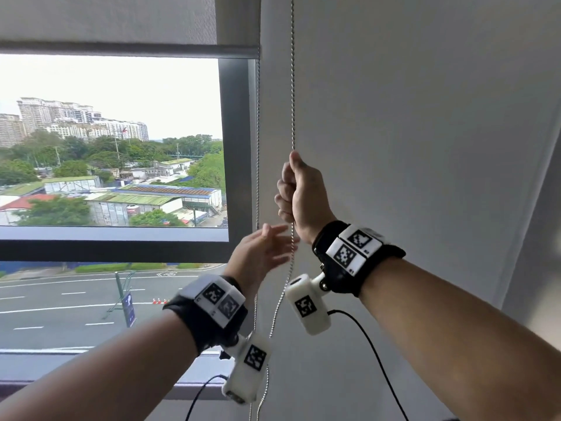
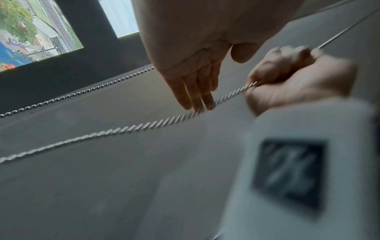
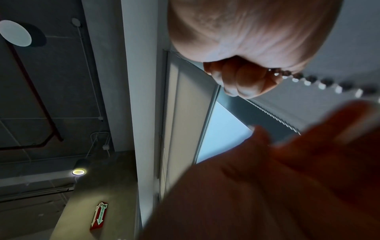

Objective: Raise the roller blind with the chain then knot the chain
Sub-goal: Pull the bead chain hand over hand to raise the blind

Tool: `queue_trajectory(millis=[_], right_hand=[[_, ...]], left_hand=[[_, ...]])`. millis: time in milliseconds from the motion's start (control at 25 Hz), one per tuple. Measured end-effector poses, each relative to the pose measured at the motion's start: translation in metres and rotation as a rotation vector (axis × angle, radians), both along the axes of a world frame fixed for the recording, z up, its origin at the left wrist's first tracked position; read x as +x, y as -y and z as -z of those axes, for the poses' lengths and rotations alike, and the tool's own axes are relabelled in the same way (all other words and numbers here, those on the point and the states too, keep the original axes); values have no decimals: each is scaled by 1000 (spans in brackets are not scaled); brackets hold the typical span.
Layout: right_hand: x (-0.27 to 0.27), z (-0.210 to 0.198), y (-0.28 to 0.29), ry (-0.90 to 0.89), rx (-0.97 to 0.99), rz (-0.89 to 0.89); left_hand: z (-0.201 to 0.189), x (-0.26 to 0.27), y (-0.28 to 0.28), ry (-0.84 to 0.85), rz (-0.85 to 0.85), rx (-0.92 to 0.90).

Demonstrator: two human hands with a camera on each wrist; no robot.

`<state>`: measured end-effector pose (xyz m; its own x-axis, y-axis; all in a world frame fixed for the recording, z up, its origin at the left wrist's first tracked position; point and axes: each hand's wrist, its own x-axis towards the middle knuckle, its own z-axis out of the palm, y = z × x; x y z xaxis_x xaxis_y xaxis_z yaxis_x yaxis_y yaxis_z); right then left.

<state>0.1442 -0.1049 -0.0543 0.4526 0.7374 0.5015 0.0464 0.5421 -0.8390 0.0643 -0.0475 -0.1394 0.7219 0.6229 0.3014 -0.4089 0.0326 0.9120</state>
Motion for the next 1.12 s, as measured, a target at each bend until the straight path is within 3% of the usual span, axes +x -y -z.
queue_trajectory(millis=[120, 400, 520, 640, 760, 920, 1120], right_hand=[[2, 25, -2, -26, 7, -9], [-2, 74, 5, -8, -50, 11], [-3, 95, 9, -42, -104, 17], [-2, 106, 8, -55, -103, 3], [2, 108, 7, -11, -104, -5], [18, 96, 8, 179, -110, 44], [41, 47, 4, 278, 37, 181]], left_hand=[[-30, 2, -5, 104, -6, -5], [-70, 14, 6, 91, 75, 22], [-73, 18, 12, 112, 113, 4], [-68, 25, 15, 104, -7, 41], [-67, 30, 19, 78, -116, 69], [-65, 30, 21, 83, -137, 55], [-41, 29, 20, 64, -146, 35]])
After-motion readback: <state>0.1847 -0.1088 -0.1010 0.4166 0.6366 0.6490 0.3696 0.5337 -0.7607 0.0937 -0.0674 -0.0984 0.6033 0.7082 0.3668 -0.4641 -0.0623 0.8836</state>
